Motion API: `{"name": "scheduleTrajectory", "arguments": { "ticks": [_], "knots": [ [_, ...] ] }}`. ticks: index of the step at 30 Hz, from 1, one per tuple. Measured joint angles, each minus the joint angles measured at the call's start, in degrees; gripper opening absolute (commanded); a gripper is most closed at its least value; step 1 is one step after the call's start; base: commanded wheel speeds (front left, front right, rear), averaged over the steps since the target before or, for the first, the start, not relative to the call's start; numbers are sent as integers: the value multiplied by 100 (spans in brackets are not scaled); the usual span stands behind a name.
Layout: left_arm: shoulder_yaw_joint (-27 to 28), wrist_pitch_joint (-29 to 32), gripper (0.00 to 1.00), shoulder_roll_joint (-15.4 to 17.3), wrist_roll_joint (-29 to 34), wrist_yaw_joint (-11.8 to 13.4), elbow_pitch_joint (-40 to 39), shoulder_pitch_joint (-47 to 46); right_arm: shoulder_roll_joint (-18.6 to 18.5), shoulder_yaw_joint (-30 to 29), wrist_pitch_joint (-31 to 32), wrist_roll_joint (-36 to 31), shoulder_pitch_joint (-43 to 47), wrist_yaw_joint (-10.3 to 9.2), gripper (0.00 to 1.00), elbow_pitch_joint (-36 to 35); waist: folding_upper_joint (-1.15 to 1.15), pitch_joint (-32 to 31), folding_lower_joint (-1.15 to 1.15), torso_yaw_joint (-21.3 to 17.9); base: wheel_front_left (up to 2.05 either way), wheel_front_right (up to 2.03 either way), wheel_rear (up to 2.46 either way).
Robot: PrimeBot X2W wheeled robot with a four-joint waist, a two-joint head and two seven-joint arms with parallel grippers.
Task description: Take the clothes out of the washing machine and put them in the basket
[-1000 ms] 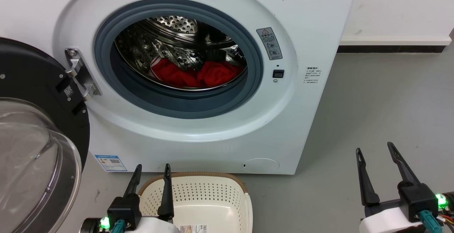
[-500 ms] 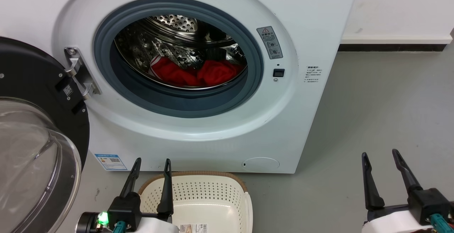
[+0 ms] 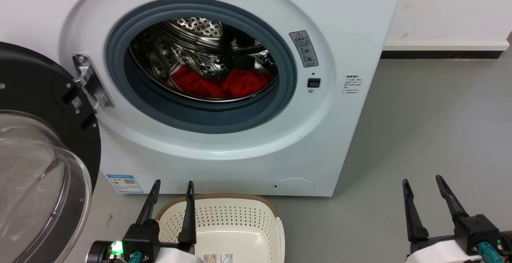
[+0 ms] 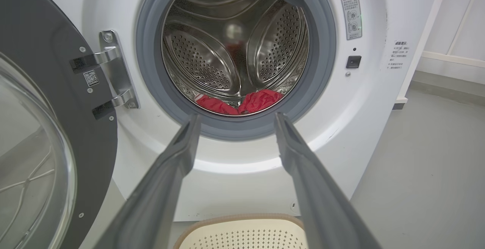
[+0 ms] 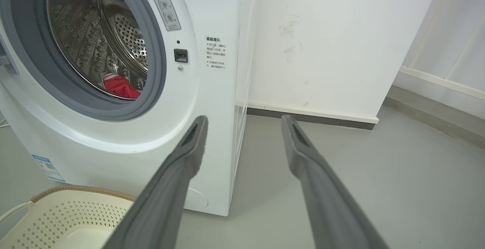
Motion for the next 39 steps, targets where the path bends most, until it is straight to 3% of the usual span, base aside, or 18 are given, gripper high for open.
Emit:
{"name": "scheduleTrajectory", "arguments": {
  "ticks": [14, 19, 25, 31, 39],
  "knots": [
    [52, 0, 100, -5, -18, -4, 5, -153, 1, 16, 0, -103, -200, 0, 100, -32, 0, 276, 0, -143, 0, 0, 0],
    [232, 0, 100, 88, 34, -191, 124, -801, 0, 13, 0, 45, -505, 0, 100, -134, 0, 720, 0, -311, 0, 0, 0],
    [655, 0, 100, 643, -15, -497, 887, -2085, -1, 83, 0, 108, -755, 0, 100, -152, 0, 1364, 1, -637, 0, 0, 0],
    [665, 79, 100, 1362, 96, -725, 2148, -3693, -5, 194, 0, 231, -1053, 0, 100, -160, 0, 2004, 2, -1030, 0, 0, 0],
    [225, 1600, 100, 2174, 212, -881, 3701, -5946, -9, 394, 0, 514, -1283, 0, 100, -165, 0, 2823, 2, -1526, 0, 0, 0]
  ]
}}
